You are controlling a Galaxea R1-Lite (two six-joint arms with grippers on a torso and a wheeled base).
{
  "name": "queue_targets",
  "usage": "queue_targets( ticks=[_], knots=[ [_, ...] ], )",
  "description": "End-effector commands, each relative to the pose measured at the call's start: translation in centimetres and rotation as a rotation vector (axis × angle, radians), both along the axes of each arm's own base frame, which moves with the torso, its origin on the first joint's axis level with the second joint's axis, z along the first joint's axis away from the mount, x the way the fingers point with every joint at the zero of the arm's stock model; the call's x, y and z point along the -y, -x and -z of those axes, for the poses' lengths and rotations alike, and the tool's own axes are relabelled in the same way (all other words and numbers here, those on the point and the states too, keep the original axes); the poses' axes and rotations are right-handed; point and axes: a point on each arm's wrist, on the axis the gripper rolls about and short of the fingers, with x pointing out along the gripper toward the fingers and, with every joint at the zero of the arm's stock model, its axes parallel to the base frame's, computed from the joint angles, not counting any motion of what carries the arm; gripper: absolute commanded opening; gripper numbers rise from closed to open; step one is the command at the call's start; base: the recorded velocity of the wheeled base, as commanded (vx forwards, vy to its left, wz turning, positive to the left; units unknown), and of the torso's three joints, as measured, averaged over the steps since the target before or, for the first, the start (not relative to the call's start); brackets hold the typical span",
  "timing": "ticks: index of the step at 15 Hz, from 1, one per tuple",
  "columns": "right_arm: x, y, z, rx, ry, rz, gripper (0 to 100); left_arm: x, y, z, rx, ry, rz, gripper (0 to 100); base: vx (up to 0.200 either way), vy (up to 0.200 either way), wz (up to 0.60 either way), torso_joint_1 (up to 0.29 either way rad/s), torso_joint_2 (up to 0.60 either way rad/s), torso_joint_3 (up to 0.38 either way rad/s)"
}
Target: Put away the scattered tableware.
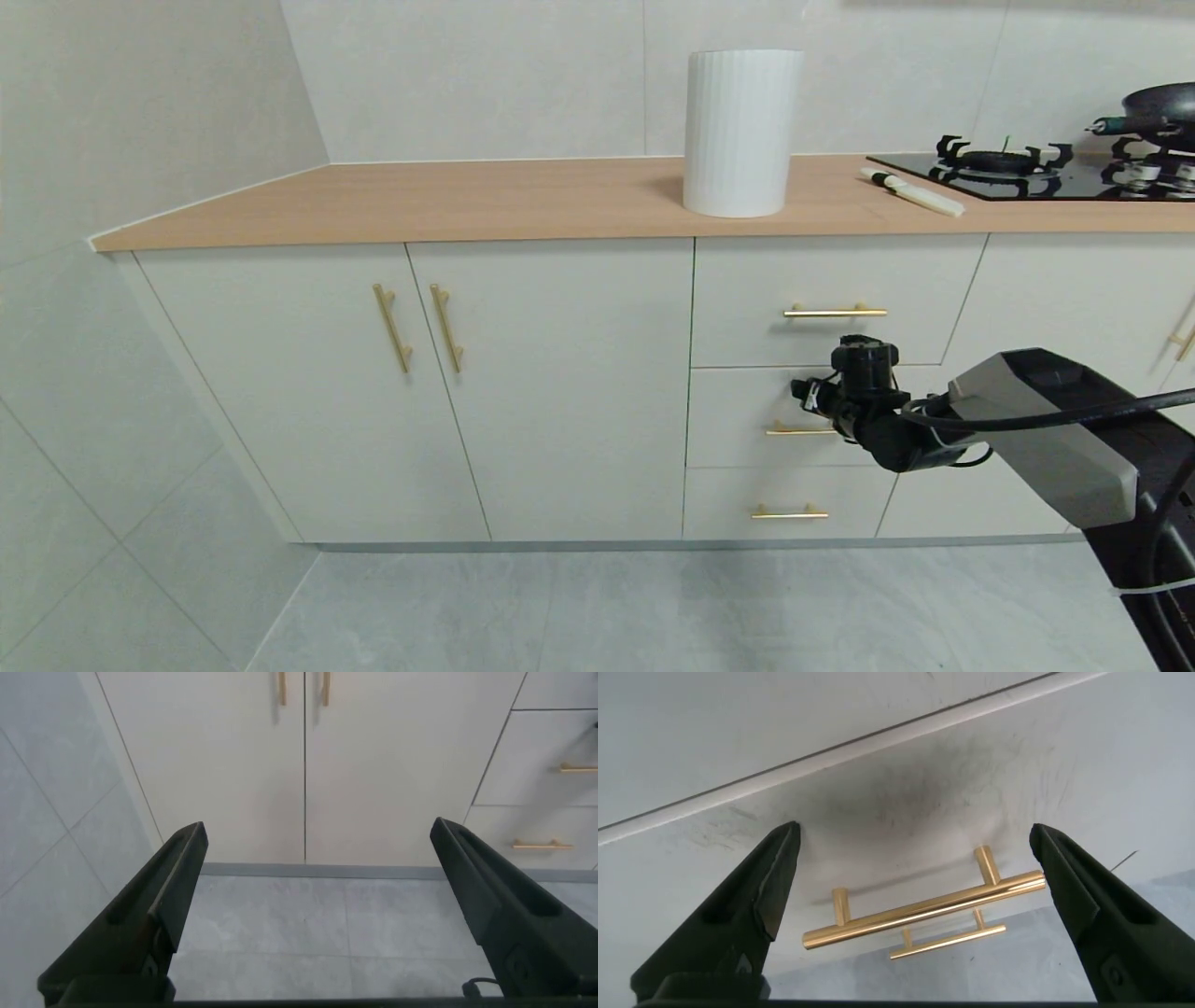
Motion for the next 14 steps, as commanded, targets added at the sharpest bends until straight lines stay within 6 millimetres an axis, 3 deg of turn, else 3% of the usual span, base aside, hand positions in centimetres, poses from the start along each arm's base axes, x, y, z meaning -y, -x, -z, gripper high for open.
queue_targets(
  ticks=[1,9,10,13,14],
  knots=[
    [0.0,-0.1,-0.1,0.008,-0.001,0.003,100,0.0,0.0,0.0,0.000,0.000,0.000,100,0.000,0.000,0.00,0.000,0.00,0.000],
    [0.5,-0.3,-1.2,0.035,-0.012,0.024,100,0.0,0.0,0.0,0.000,0.000,0.000,100,0.000,0.000,0.00,0.000,0.00,0.000],
    [0.6,0.4,-1.6,0.020,-0.011,0.033,100,0.0,0.0,0.0,0.000,0.000,0.000,100,0.000,0.000,0.00,0.000,0.00,0.000],
    [1.1,6.0,-5.2,-0.053,0.000,0.009,100,0.0,0.0,0.0,0.000,0.000,0.000,100,0.000,0.000,0.00,0.000,0.00,0.000],
    [1.3,7.0,-5.9,-0.058,0.002,0.008,100,0.0,0.0,0.0,0.000,0.000,0.000,100,0.000,0.000,0.00,0.000,0.00,0.000]
  ],
)
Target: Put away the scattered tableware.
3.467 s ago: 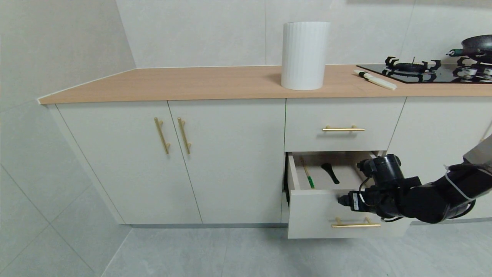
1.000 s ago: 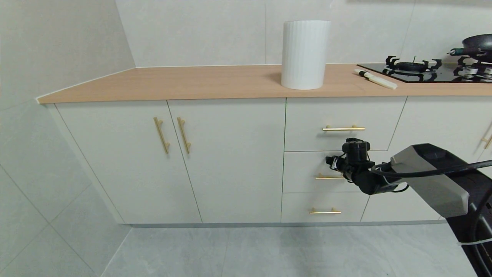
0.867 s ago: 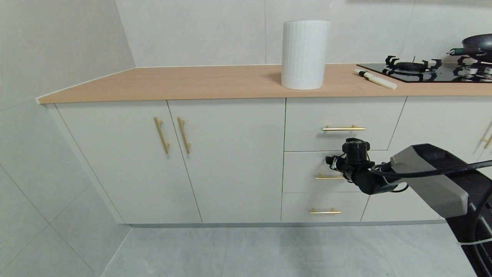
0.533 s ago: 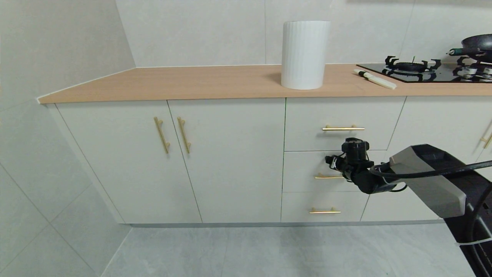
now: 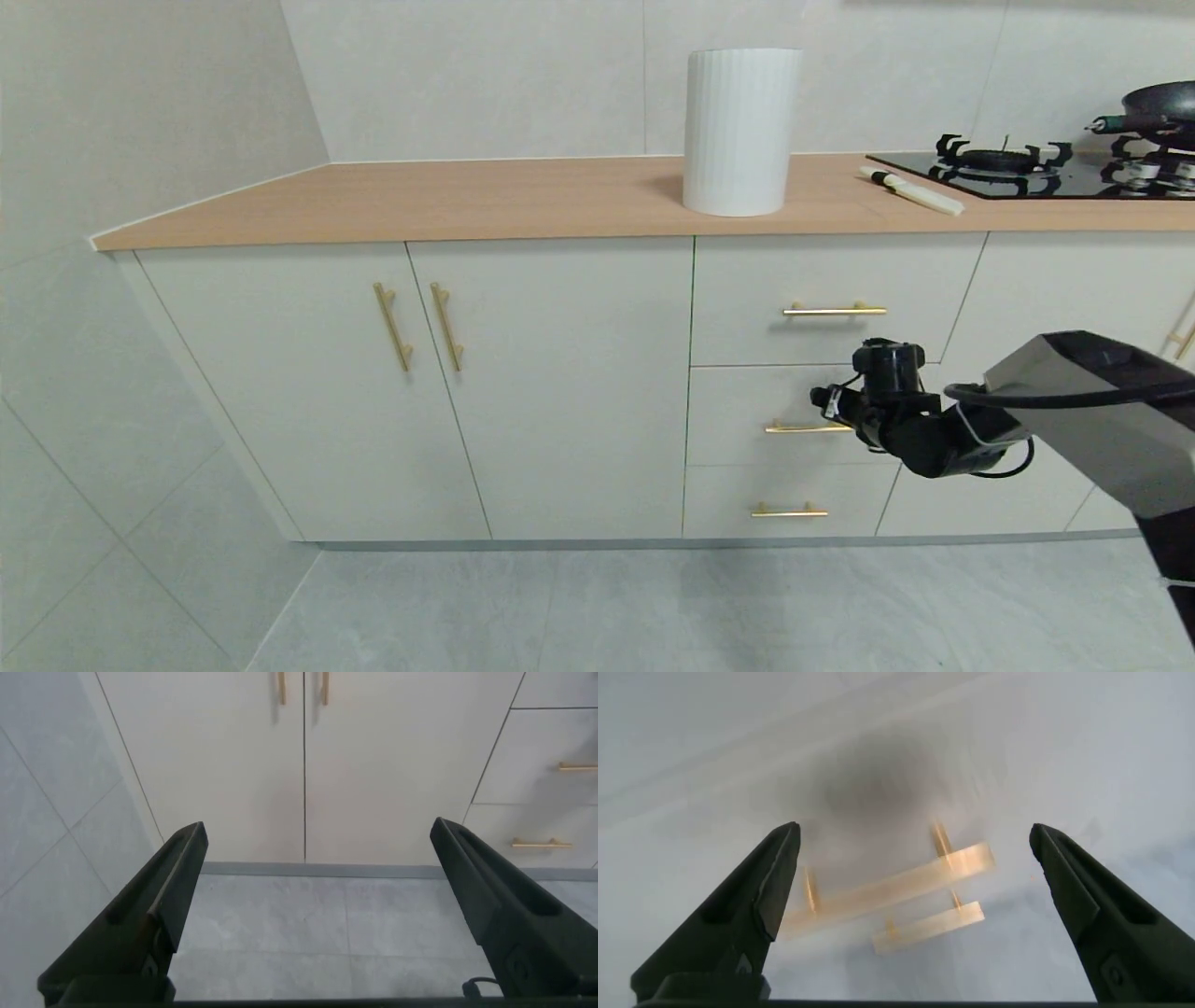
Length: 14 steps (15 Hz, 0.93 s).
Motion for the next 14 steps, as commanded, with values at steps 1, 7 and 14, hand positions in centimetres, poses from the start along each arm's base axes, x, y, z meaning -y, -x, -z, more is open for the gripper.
queue_targets(
  ticks=[1,7,14],
  knots=[
    [1.0,6.5,-7.0,0.025,-0.002,-0.008,100,0.0,0.0,0.0,0.000,0.001,-0.001,100,0.000,0.000,0.00,0.000,0.00,0.000],
    [4.3,25.8,-17.9,0.255,0.087,-0.035,100,0.0,0.0,0.0,0.000,0.001,-0.001,100,0.000,0.000,0.00,0.000,0.00,0.000],
    [7.7,46.6,-17.0,0.492,0.314,0.026,100,0.0,0.0,0.0,0.000,0.001,-0.001,100,0.000,0.000,0.00,0.000,0.00,0.000]
  ],
)
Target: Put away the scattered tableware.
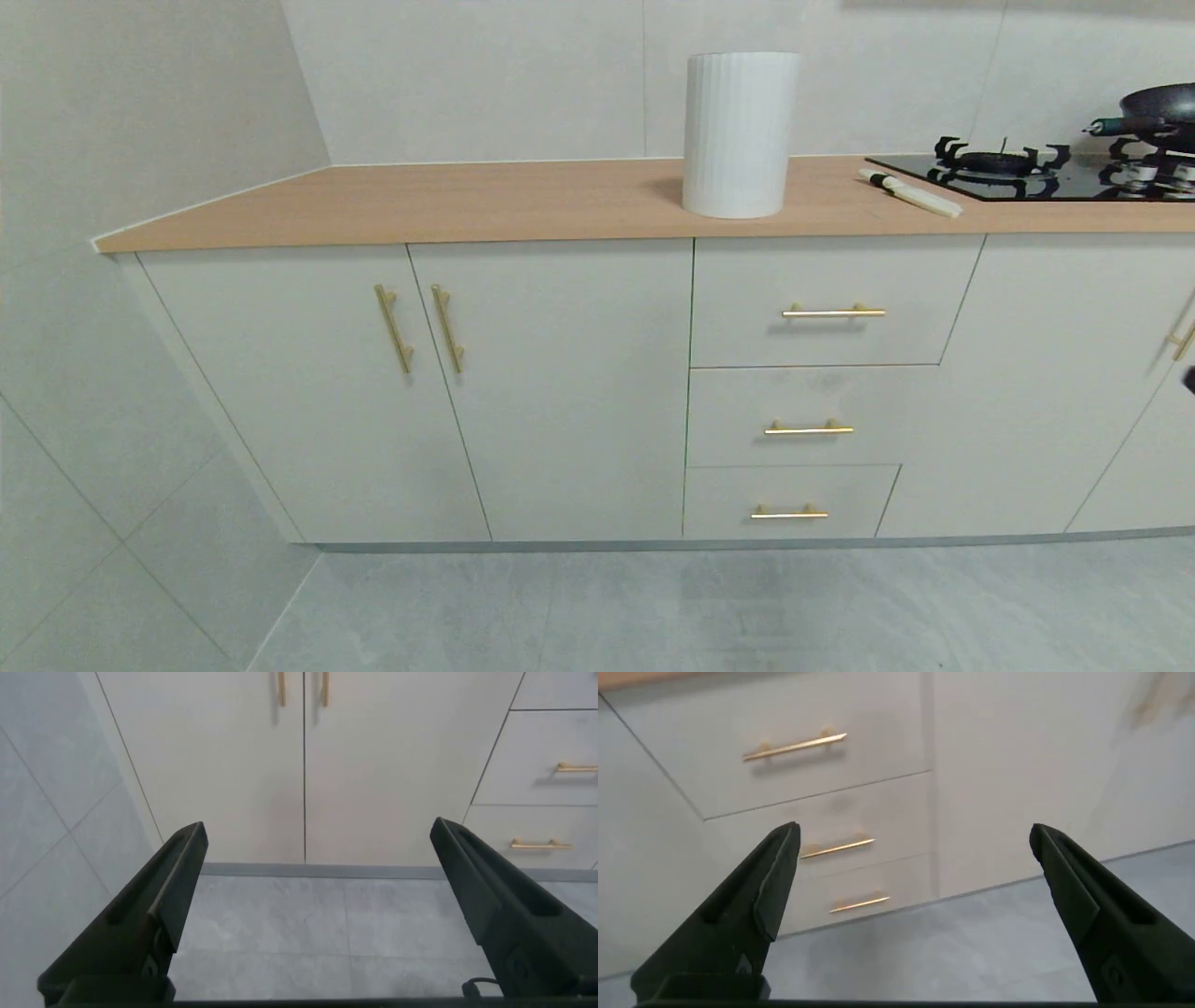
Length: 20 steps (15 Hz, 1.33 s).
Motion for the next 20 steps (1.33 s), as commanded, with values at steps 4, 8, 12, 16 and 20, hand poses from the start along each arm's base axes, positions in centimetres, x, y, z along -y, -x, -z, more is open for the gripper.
queue_targets(
  ticks=[4,8,12,16,20],
  knots=[
    [0.4,14.8,6.3,0.144,0.110,-0.098,100,0.0,0.0,0.0,0.000,0.000,0.000,100,0.000,0.000,0.00,0.000,0.00,0.000],
    [0.2,14.9,9.6,0.124,0.105,-0.176,100,0.0,0.0,0.0,0.000,0.000,0.000,100,0.000,0.000,0.00,0.000,0.00,0.000],
    [0.2,12.8,13.8,0.031,0.095,-0.184,100,0.0,0.0,0.0,0.000,0.000,0.000,100,0.000,0.000,0.00,0.000,0.00,0.000],
    [0.1,12.4,14.1,0.098,0.102,-0.200,100,0.0,0.0,0.0,0.000,0.000,0.000,100,0.000,0.000,0.00,0.000,0.00,0.000],
    [0.1,12.4,14.1,0.097,0.102,-0.224,100,0.0,0.0,0.0,0.000,0.000,0.000,100,0.000,0.000,0.00,0.000,0.00,0.000]
  ],
)
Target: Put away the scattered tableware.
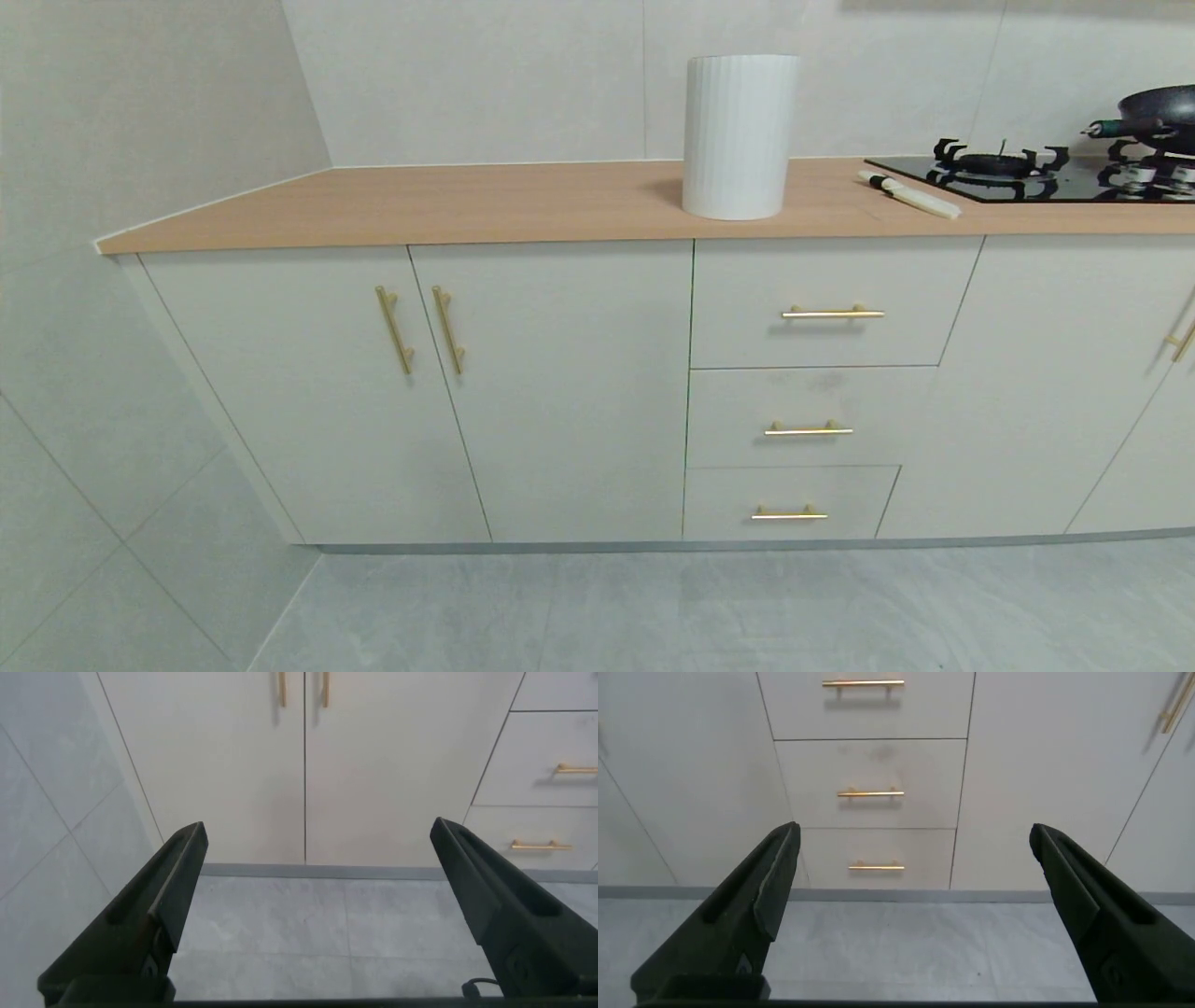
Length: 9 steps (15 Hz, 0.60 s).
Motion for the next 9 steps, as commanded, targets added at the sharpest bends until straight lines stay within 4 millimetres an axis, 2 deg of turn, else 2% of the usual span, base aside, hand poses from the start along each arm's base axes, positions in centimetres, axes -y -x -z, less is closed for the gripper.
queue_targets(
  ticks=[1,5,9],
  knots=[
    [0.00,-0.06,0.05,-0.007,0.001,-0.002,100,0.00,0.00,0.00,0.000,0.000,-0.001,100,0.000,0.000,0.00,0.000,0.00,0.000],
    [-0.04,-0.06,0.08,-0.010,0.022,-0.019,100,0.00,0.00,0.00,0.000,0.001,-0.001,100,0.000,0.000,0.00,0.000,0.00,0.000],
    [0.13,-0.08,0.60,-0.062,0.034,0.061,100,0.00,0.00,0.00,0.000,0.001,-0.001,100,0.000,0.000,0.00,0.000,0.00,0.000]
  ],
)
